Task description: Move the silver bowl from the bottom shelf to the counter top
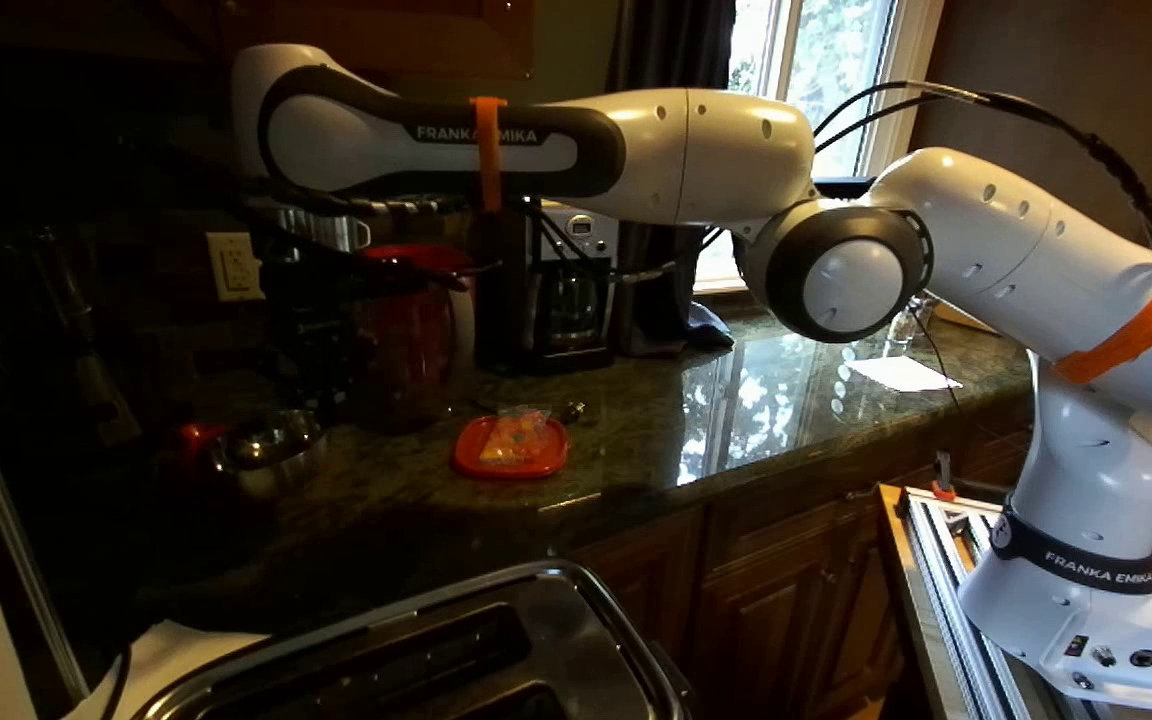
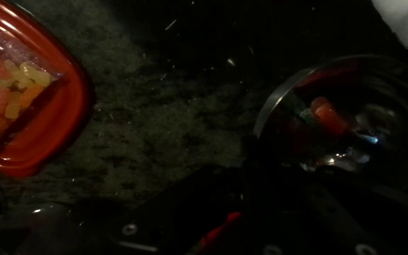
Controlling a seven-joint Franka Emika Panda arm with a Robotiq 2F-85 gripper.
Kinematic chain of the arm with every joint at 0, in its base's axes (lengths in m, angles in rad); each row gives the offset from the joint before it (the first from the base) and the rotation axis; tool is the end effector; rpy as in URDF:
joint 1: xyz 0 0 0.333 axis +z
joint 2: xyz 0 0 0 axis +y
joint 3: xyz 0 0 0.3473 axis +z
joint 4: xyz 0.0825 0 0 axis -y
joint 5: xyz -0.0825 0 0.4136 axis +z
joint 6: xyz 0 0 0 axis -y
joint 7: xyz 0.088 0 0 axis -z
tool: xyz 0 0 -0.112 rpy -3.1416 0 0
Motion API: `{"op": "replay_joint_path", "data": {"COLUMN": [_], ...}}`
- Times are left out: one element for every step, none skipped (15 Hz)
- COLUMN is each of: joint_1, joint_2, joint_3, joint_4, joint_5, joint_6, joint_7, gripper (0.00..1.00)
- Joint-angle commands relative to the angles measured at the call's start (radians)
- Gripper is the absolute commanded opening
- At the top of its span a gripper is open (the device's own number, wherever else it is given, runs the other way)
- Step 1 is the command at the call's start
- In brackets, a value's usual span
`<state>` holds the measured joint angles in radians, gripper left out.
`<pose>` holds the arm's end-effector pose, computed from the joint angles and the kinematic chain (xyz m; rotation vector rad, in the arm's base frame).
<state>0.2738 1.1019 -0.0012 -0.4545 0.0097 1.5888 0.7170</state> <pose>0.8192 0.2308 0.3957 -3.0419 0.6862 -0.0381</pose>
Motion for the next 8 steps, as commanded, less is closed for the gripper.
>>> {"op": "replay_joint_path", "data": {"joint_1": [-0.004,-0.007,-0.009,-0.009,-0.009,-0.008,-0.006,-0.005], "joint_2": [0.039,0.046,0.050,0.054,0.057,0.060,0.063,0.066], "joint_3": [0.022,0.031,0.038,0.043,0.048,0.050,0.049,0.049], "joint_4": [0.020,0.021,0.019,0.017,0.014,0.011,0.009,0.009], "joint_5": [0.031,0.041,0.051,0.057,0.063,0.066,0.064,0.066], "joint_6": [0.051,0.066,0.076,0.083,0.087,0.087,0.083,0.081], "joint_7": [0.021,0.013,0.010,0.008,0.002,-0.001,-0.004,-0.005], "gripper": [0.01,0.01,0.01,0.01,0.01,0.01,0.01,0.01]}}
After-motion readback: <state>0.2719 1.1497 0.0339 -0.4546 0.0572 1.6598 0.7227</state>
